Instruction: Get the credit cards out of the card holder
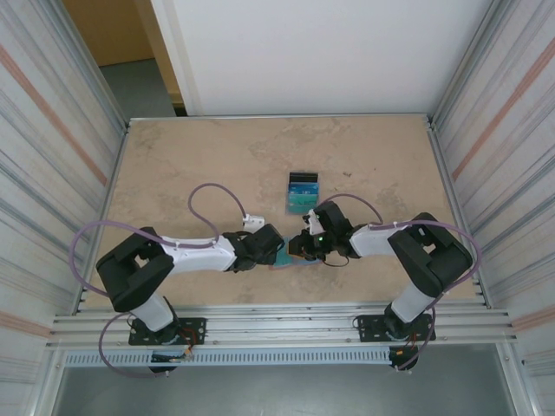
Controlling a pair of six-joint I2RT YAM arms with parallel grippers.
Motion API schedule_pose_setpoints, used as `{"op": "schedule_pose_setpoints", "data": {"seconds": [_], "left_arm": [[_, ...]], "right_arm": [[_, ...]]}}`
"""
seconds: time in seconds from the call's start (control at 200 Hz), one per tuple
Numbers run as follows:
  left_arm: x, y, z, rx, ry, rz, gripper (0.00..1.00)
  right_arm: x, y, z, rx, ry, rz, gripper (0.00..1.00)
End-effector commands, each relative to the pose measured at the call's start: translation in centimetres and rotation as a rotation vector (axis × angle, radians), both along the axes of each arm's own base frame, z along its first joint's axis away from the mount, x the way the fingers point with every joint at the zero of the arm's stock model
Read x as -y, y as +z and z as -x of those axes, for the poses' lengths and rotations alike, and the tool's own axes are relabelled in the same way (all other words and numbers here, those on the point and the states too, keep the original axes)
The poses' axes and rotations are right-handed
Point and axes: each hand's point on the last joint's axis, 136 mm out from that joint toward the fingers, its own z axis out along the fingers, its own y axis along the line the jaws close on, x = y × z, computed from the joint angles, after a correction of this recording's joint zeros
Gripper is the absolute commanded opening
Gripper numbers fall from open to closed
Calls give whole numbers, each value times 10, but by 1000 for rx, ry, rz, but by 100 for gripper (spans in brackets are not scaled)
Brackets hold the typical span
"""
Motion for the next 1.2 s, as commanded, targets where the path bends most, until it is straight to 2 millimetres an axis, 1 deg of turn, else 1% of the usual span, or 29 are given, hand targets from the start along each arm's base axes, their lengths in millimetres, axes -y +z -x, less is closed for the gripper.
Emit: {"op": "schedule_pose_setpoints", "data": {"seconds": [0.0,0.145,0.596,0.937,1.193], "left_arm": [[-10,-12,5,-36,6,-69,99],[-11,-11,5,-35,11,-74,99],[-13,-14,5,-45,17,-79,99],[-13,-13,5,-44,17,-75,99],[-14,-12,5,-45,20,-78,99]], "right_arm": [[-10,12,-4,11,10,-96,18],[-10,14,-7,7,1,-127,17],[0,22,-11,-1,-27,-196,16],[7,22,-13,-8,-49,-221,16],[12,19,-14,-13,-62,-216,13]]}}
